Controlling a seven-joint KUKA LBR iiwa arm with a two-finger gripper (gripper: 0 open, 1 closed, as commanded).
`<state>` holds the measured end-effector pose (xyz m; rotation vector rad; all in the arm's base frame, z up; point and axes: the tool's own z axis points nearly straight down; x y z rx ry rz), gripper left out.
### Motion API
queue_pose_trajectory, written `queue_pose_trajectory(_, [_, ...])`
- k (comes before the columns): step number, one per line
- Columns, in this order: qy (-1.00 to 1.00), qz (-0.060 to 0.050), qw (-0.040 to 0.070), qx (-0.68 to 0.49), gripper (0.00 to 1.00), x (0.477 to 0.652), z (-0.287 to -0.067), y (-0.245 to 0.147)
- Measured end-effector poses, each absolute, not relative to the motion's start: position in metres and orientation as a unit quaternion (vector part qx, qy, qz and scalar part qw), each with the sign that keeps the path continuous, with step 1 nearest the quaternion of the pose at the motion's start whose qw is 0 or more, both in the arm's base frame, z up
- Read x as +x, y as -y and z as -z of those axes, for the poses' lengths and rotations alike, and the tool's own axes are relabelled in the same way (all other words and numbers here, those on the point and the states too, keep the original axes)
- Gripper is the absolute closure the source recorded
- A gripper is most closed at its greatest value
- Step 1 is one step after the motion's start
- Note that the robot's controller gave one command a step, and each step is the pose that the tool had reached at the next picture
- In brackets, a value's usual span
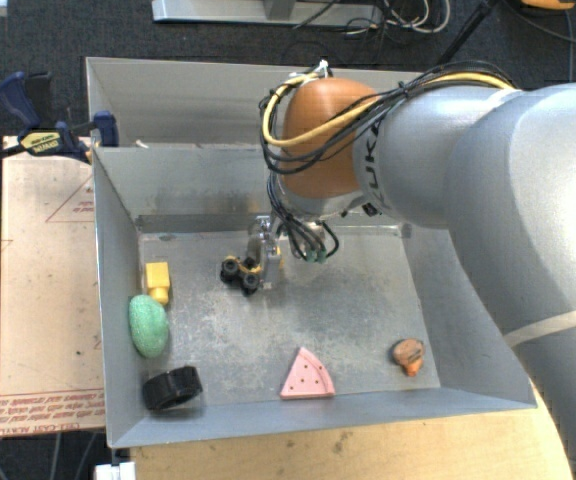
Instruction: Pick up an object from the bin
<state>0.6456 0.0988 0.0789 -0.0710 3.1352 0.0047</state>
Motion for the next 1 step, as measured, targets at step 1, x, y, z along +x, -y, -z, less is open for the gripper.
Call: queue_pose_trajectory(1, [-1.0, -0.001, 0.002, -0.024, 1.0, 0.6422, -0.197, -0.1])
